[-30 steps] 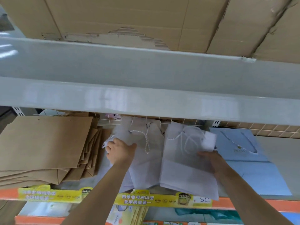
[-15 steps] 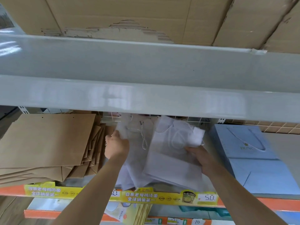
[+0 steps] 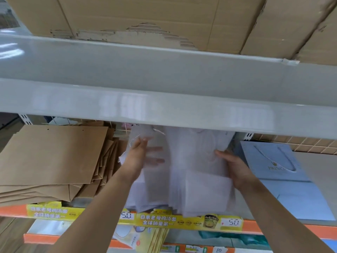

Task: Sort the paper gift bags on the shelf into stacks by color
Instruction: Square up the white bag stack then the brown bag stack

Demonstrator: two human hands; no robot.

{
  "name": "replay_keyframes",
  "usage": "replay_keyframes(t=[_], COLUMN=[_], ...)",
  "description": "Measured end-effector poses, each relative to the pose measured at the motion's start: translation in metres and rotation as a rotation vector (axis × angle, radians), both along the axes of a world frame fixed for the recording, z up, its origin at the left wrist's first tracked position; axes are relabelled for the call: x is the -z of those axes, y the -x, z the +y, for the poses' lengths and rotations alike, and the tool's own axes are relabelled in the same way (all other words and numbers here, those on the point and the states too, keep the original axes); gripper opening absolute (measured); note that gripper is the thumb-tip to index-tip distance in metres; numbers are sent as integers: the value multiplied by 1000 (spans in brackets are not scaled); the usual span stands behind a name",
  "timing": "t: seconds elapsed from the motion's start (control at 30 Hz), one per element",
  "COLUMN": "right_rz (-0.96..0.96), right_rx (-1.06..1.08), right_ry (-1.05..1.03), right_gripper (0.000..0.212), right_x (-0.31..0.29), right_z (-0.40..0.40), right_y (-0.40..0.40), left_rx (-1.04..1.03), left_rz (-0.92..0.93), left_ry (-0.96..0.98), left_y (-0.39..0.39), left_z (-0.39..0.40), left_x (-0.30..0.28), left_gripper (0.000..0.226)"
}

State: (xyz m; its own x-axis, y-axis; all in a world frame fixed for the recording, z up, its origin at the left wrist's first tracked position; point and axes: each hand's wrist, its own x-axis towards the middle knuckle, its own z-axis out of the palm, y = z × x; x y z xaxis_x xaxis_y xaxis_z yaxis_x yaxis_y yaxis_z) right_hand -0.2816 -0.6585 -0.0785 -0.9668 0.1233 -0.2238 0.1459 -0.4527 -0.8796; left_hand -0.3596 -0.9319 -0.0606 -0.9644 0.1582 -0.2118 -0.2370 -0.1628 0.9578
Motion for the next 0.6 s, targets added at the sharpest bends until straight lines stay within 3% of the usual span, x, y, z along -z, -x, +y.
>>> replay_keyframes(t=[0.1, 0.2, 0.3, 0.37, 0.43, 0.5, 0.6], right_rz=[-17, -54, -75, -71, -59, -26, -13], right_rx=[-25, -31, -38, 11, 58, 99, 137], right_ry=[-17, -13, -16, -51, -75, -58, -6], right_gripper=[32, 44, 47, 49, 46, 33, 24], right_x=[1, 12, 18, 16, 14, 15, 17], right_z=[-20, -18, -11, -6, 2, 13, 23], right_y=[5, 1, -3, -4, -5, -9, -13], left_rx=[96, 177, 137, -45, -250, -283, -120], left_rz=[-4, -34, -86, -35, 48, 18, -129], left_ry=[-93, -139, -132, 144, 685, 1162, 1342], left_y=[-10, -17, -16, -5, 13, 28, 38], left_z=[22, 29, 36, 34, 19, -5, -26], left_x=[8, 18, 16, 15, 18, 27, 39], left_gripper=[31, 31, 36, 36, 34, 54, 86])
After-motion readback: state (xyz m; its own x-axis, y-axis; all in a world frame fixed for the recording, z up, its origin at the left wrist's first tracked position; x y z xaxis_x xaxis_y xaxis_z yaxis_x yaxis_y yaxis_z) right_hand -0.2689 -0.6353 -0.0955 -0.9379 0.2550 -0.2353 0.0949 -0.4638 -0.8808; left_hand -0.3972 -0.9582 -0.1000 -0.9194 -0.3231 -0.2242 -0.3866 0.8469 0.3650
